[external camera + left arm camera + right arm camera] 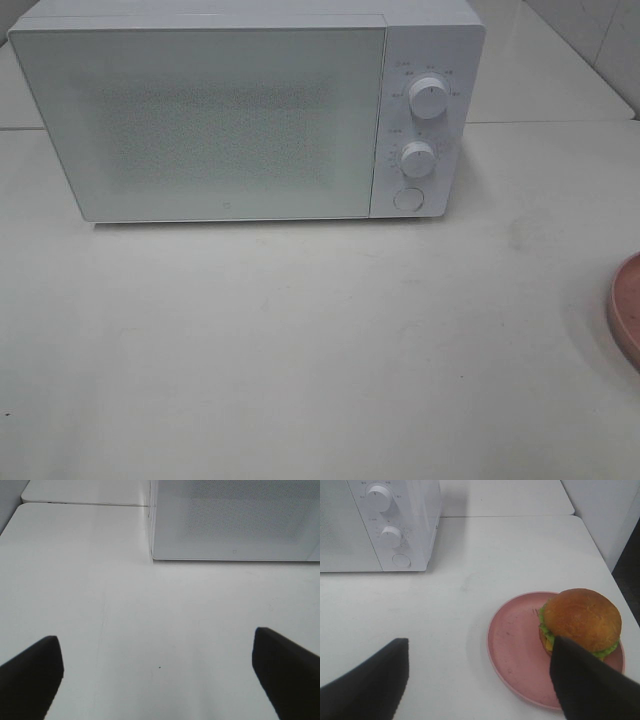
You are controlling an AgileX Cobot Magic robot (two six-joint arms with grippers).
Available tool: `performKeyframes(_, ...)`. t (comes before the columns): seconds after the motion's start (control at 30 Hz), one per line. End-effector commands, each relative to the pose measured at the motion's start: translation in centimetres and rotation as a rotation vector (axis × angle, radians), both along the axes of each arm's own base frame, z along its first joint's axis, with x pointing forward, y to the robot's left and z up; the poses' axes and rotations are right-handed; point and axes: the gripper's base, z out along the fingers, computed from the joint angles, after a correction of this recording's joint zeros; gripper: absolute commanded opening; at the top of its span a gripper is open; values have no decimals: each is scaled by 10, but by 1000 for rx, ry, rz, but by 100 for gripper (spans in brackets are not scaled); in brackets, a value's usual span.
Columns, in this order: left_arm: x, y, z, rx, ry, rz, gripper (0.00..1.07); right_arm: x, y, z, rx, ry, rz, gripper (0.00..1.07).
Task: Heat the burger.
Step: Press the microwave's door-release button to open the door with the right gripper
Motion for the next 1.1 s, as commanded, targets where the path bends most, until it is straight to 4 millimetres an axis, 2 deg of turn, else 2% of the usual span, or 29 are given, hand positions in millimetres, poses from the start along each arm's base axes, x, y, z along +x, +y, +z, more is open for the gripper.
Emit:
performKeyframes(0.03, -3, 0, 0, 3, -27, 3, 98, 7, 1, 6, 6, -23, -7, 75)
performKeyframes(0.3, -3, 0, 0, 3, -27, 3, 98, 36, 3, 10, 4, 17, 1, 75)
performKeyframes(0.8, -3, 0, 0, 3, -27, 3, 98, 75, 6, 14, 0, 21, 12, 75)
performKeyframes(1.1, -3, 0, 0, 3, -27, 3, 98, 110, 9, 11, -2, 27, 22, 75)
